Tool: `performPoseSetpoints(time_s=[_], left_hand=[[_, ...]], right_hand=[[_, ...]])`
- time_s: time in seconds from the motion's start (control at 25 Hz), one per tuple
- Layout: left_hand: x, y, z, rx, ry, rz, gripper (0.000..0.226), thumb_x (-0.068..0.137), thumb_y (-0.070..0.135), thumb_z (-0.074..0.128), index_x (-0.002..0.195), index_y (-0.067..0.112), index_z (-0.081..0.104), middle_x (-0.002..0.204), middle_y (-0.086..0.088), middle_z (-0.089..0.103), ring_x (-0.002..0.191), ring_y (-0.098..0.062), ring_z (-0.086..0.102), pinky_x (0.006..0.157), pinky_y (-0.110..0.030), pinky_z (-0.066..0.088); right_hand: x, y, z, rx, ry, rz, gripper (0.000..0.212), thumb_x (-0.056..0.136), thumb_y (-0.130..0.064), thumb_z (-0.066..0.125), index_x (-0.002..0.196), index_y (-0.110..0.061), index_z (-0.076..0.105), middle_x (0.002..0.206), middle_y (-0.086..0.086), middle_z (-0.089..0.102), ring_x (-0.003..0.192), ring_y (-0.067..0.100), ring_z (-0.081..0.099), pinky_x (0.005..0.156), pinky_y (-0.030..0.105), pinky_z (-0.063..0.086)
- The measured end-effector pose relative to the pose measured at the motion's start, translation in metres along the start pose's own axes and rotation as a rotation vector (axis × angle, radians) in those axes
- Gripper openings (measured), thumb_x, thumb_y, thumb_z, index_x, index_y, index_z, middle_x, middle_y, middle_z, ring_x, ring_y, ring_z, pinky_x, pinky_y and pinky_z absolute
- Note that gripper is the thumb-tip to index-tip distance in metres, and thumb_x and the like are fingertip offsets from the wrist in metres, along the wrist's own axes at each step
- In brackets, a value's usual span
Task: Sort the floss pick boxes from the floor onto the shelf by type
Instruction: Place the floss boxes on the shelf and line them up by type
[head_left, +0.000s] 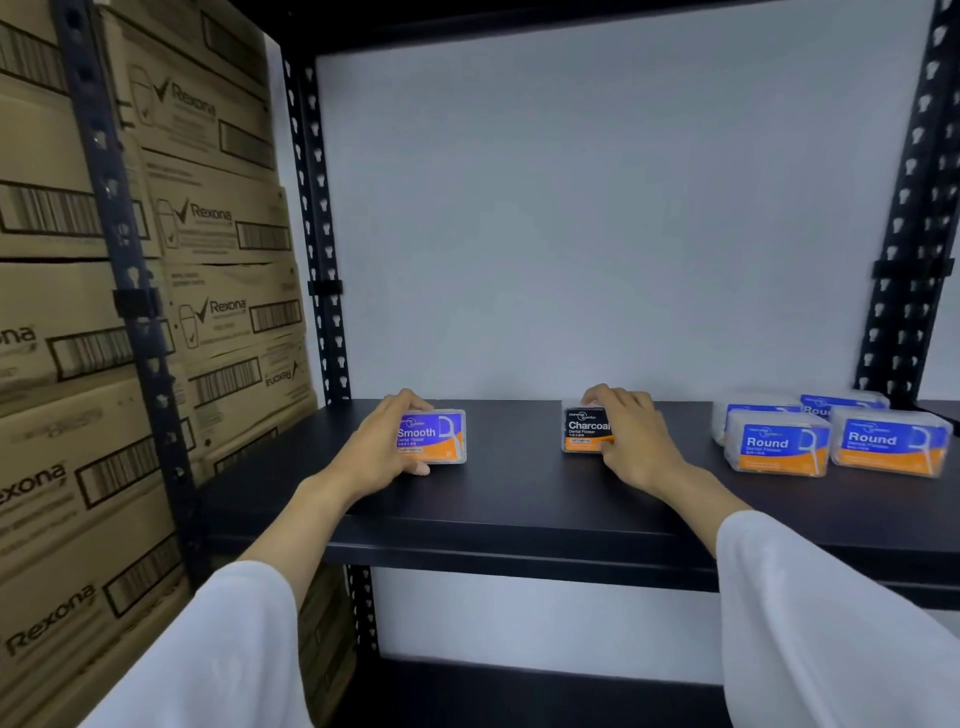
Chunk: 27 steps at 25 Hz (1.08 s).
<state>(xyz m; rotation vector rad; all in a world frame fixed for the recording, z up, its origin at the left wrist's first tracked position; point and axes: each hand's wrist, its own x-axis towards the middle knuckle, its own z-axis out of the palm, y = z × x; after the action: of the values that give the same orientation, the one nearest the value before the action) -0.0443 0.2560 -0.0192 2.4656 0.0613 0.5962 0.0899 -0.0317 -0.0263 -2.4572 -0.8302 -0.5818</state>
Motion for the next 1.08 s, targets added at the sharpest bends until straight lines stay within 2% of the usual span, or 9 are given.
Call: performPoseSetpoints(time_s=[0.16, 0.28, 0.36, 0.56, 0.72, 0.8, 0.92, 1.08], left_hand=[[0.018, -0.004, 0.003, -0.028, 0.059, -0.049, 0.057, 0.069, -0.001, 0.08, 0.107, 0.022, 0.044, 0.115, 0.0, 0.049, 0.096, -0.01, 0.053, 0.066, -0.014, 0.043], [0.032, -0.01, 0.009, -0.004, 0.122, -0.056, 0.052, 0.073, -0.004, 0.075, 0.106, 0.019, 0.044, 0.114, -0.004, 0.047, 0.097, -0.016, 0.053, 0.065, -0.014, 0.042], [0.04, -0.017, 0.014, 0.023, 0.15, -0.064, 0.051, 0.075, -0.006, 0.071, 0.107, 0.021, 0.043, 0.115, -0.004, 0.047, 0.102, -0.02, 0.053, 0.069, -0.017, 0.045], [0.048, -0.024, 0.023, 0.223, 0.199, -0.142, 0.056, 0.079, -0.001, 0.069, 0.121, 0.025, 0.041, 0.129, -0.005, 0.041, 0.113, -0.024, 0.049, 0.084, -0.038, 0.052], [0.045, -0.026, 0.02, 0.227, 0.206, -0.165, 0.063, 0.079, -0.001, 0.07, 0.132, 0.02, 0.042, 0.137, -0.009, 0.038, 0.118, -0.029, 0.047, 0.089, -0.038, 0.049], [0.04, -0.025, 0.016, 0.235, 0.203, -0.174, 0.065, 0.08, 0.006, 0.072, 0.136, 0.017, 0.04, 0.14, -0.009, 0.037, 0.12, -0.029, 0.047, 0.095, -0.044, 0.048], [0.024, -0.004, 0.01, 0.289, 0.224, -0.146, 0.052, 0.085, 0.013, 0.067, 0.132, 0.017, 0.045, 0.139, -0.008, 0.04, 0.119, -0.028, 0.048, 0.094, -0.045, 0.046], [-0.016, 0.053, 0.007, 0.248, 0.208, -0.09, 0.026, 0.09, 0.02, 0.056, 0.116, 0.022, 0.056, 0.126, -0.003, 0.051, 0.109, -0.026, 0.053, 0.082, -0.034, 0.041]], right_hand=[[0.006, 0.002, 0.011, -0.005, 0.037, 0.008, 0.059, 0.076, 0.007, 0.054, 0.124, -0.025, 0.042, 0.131, -0.001, 0.048, 0.123, 0.024, 0.032, 0.093, 0.039, 0.034], [0.007, 0.005, 0.015, -0.011, 0.056, -0.005, 0.059, 0.076, 0.007, 0.054, 0.125, -0.024, 0.042, 0.133, -0.001, 0.046, 0.125, 0.025, 0.031, 0.096, 0.039, 0.033], [0.007, 0.006, 0.016, -0.013, 0.065, -0.013, 0.059, 0.077, 0.006, 0.054, 0.126, -0.025, 0.042, 0.134, 0.0, 0.045, 0.125, 0.024, 0.03, 0.097, 0.038, 0.033], [0.006, 0.005, 0.014, -0.018, 0.071, -0.039, 0.058, 0.081, 0.003, 0.056, 0.13, -0.024, 0.043, 0.137, 0.001, 0.044, 0.127, 0.024, 0.03, 0.102, 0.038, 0.033], [0.002, 0.005, 0.012, -0.019, 0.049, -0.048, 0.062, 0.083, 0.001, 0.056, 0.138, -0.023, 0.04, 0.145, 0.001, 0.039, 0.133, 0.024, 0.025, 0.107, 0.038, 0.028], [-0.001, 0.005, 0.008, -0.033, 0.051, -0.042, 0.062, 0.085, -0.002, 0.055, 0.14, -0.022, 0.038, 0.147, 0.003, 0.036, 0.137, 0.024, 0.023, 0.108, 0.038, 0.025], [-0.014, 0.0, -0.001, 0.039, 0.064, -0.024, 0.052, 0.085, -0.004, 0.054, 0.134, -0.017, 0.045, 0.138, 0.006, 0.044, 0.129, 0.026, 0.034, 0.105, 0.038, 0.031], [-0.051, -0.012, -0.022, 0.144, 0.1, -0.01, 0.037, 0.085, -0.004, 0.053, 0.122, -0.014, 0.054, 0.124, 0.009, 0.052, 0.118, 0.028, 0.044, 0.102, 0.037, 0.037]])
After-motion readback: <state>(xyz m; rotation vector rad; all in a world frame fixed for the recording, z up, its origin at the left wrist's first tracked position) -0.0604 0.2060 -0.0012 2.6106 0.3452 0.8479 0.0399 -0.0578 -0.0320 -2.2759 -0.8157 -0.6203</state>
